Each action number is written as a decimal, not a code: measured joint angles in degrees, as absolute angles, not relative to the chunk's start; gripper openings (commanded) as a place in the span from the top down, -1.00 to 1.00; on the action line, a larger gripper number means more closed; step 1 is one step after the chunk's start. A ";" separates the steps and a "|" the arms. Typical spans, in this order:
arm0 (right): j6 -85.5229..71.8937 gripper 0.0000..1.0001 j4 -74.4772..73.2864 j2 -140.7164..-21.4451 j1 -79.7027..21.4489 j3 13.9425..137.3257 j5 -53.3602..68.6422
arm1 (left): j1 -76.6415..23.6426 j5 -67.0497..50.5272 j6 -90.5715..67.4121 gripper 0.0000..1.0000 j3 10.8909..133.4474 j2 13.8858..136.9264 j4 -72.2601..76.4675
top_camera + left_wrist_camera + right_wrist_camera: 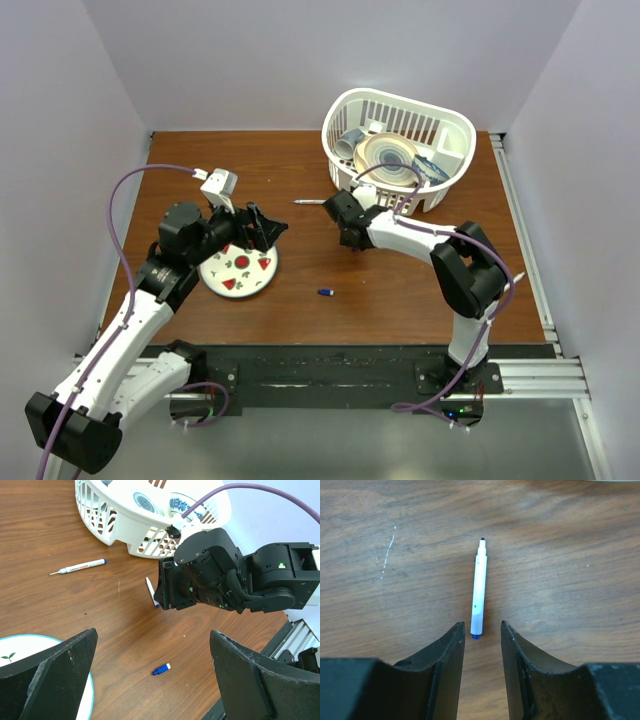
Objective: Insert the pens into the pen caps
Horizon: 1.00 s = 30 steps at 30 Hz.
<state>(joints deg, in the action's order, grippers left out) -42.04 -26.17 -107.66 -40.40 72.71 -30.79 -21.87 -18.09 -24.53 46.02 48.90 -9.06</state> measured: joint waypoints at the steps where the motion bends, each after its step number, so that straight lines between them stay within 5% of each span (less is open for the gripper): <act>1: -42.17 0.26 -26.13 -107.70 -40.49 72.66 -30.98 | -21.87 -18.11 -24.53 -0.98 46.02 48.90 -9.06; 10: -43.07 0.41 -24.03 -111.81 -40.56 72.69 -32.32 | -21.87 -18.24 -24.56 -0.98 46.00 48.90 -9.06; 17: -42.92 1.00 -22.09 -111.94 -40.60 72.25 -31.70 | -21.87 -18.24 -24.91 -0.91 45.93 48.90 -9.02; 24: -39.77 1.00 -18.83 -105.89 -40.64 64.75 -28.40 | -21.87 -18.24 -25.78 -0.79 45.50 49.93 -9.04; 30: -34.98 1.00 -13.39 -87.46 -42.46 49.41 -20.18 | -21.87 -21.76 -30.06 -0.60 44.27 55.64 -6.81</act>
<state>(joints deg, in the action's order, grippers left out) -34.98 -13.39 -87.46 -42.46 49.41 -20.18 -21.87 -21.76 -30.06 44.27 55.64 -6.81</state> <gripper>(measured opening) 0.040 0.828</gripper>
